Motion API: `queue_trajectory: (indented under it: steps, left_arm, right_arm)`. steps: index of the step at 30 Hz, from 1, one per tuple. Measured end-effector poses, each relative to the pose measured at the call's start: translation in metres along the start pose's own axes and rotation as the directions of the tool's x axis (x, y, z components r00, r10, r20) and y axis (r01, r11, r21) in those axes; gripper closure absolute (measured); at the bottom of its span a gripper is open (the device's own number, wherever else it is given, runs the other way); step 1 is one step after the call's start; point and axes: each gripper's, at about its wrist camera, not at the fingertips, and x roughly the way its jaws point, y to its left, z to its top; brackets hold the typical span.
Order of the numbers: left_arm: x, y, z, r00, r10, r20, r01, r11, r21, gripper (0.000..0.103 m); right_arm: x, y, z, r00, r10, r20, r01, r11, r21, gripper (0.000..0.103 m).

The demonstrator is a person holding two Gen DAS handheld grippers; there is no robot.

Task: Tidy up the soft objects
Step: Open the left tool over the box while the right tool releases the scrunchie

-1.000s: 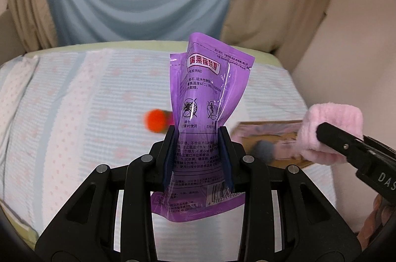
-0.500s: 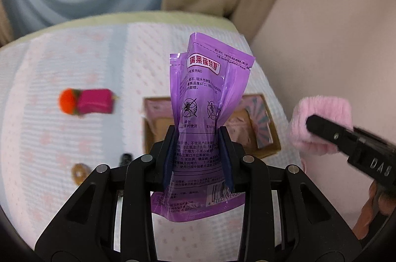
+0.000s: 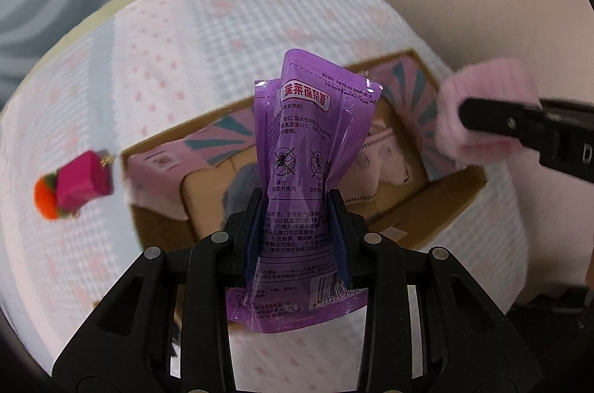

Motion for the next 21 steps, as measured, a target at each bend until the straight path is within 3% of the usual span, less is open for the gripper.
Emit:
queue_trajectory:
  steps: [8,9,10,11,13,14,15,21]
  left_arm:
    - [0.029,0.002,0.006,0.999,0.029,-0.044,-0.026,0.998,0.056,0.073]
    - [0.028,0.003,0.006,0.999,0.037,-0.038,-0.034,0.997,0.064,0.061]
    - [0.028,0.001,0.007,0.997,0.066,-0.030,-0.064,0.994,0.087,0.028]
    - [0.029,0.000,0.007,0.996,0.084,-0.033,-0.080,0.992,0.101,0.000]
    - [0.027,-0.004,0.005,0.990,0.140,-0.012,-0.137,0.981,0.138,0.000]
    - [0.023,-0.005,0.002,0.991,0.136,0.006,-0.135,0.978,0.160,0.000]
    - [0.023,-0.005,0.000,0.991,0.136,0.005,-0.135,0.975,0.176,0.000]
    - [0.019,0.001,-0.015,0.987,0.159,-0.012,-0.154,0.971,0.183,0.000]
  right_arm:
    - [0.039,-0.004,0.005,0.997,0.026,-0.073,-0.025,1.000,0.013,0.075]
    - [0.042,-0.003,0.004,0.996,0.034,-0.080,-0.033,0.999,0.013,0.072]
    - [0.045,-0.004,0.004,0.995,0.044,-0.091,-0.043,0.999,0.015,0.069]
    - [0.047,-0.003,0.003,0.993,0.053,-0.105,-0.051,0.998,0.021,0.056]
    - [0.053,-0.004,0.001,0.991,0.060,-0.120,-0.056,0.998,0.035,0.037]
    - [0.055,-0.005,0.000,0.990,0.062,-0.124,-0.057,0.998,0.040,0.015]
    - [0.056,-0.006,-0.002,0.989,0.065,-0.132,-0.060,0.997,0.045,0.000]
    - [0.054,-0.003,-0.009,0.991,0.051,-0.125,-0.048,0.998,0.028,0.000]
